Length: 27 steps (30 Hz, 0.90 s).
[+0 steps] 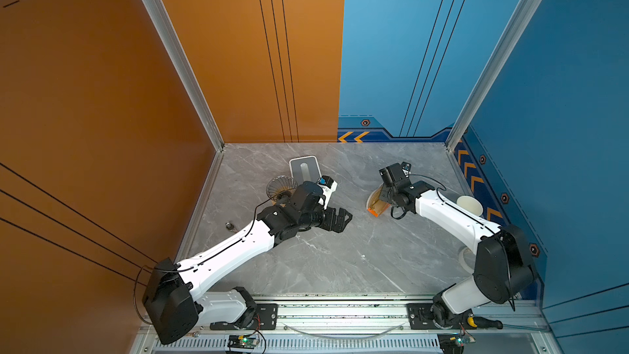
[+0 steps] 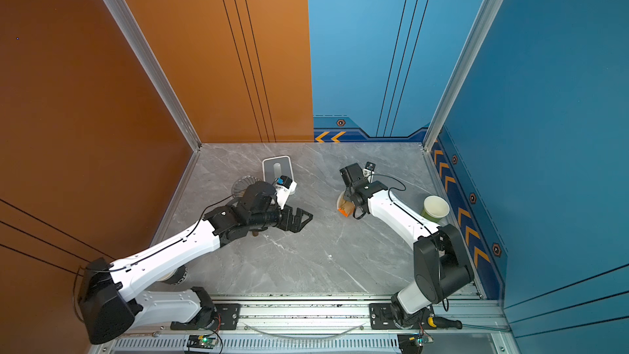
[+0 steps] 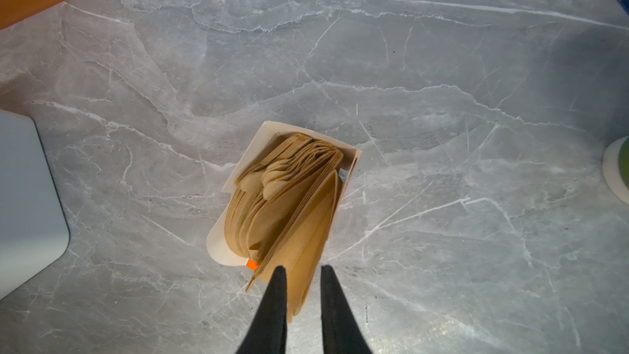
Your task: Place the coffee filter in the dripper
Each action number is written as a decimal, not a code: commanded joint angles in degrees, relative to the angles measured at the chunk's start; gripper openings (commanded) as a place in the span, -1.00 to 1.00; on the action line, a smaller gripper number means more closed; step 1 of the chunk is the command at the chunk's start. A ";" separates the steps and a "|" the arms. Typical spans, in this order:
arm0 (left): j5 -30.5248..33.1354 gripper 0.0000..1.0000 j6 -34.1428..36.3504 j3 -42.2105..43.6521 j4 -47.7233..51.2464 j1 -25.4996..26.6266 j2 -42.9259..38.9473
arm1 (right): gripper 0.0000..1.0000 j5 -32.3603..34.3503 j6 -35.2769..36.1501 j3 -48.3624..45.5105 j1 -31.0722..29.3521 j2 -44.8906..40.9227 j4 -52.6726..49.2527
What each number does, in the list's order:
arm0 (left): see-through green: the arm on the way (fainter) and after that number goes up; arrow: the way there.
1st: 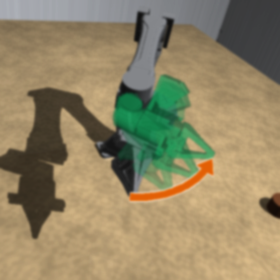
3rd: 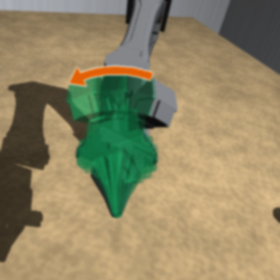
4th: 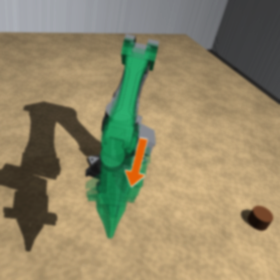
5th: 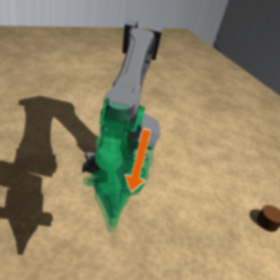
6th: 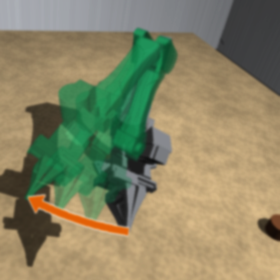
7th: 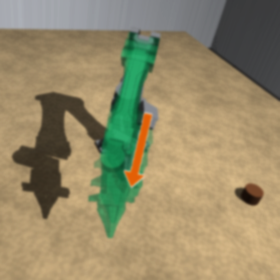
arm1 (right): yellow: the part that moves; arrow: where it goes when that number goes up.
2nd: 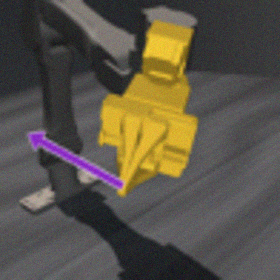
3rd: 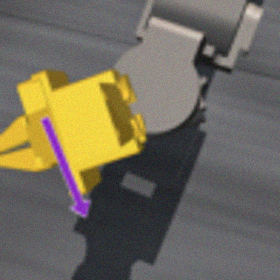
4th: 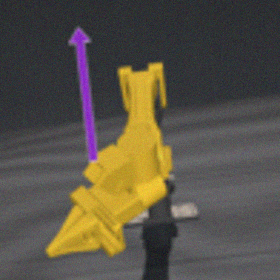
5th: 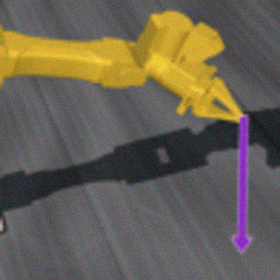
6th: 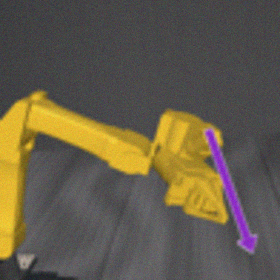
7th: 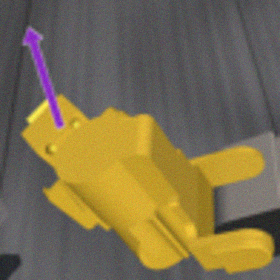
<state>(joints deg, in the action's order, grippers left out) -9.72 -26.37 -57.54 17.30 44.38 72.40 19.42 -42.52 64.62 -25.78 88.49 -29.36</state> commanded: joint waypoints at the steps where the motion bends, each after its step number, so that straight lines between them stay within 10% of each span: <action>1: -1.27 0.95 0.36 0.36 -0.60 -0.72 -1.12 | -0.62 1.60 -1.54 -1.36 0.29 1.17 -0.43; 27: -2.50 0.96 -0.73 2.45 -4.30 -1.01 -3.03 | -0.70 0.16 -1.71 -1.52 1.26 3.70 1.74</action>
<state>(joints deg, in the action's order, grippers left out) -12.25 -26.57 -55.88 13.45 44.14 70.70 19.55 -43.57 63.77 -24.80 91.15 -28.25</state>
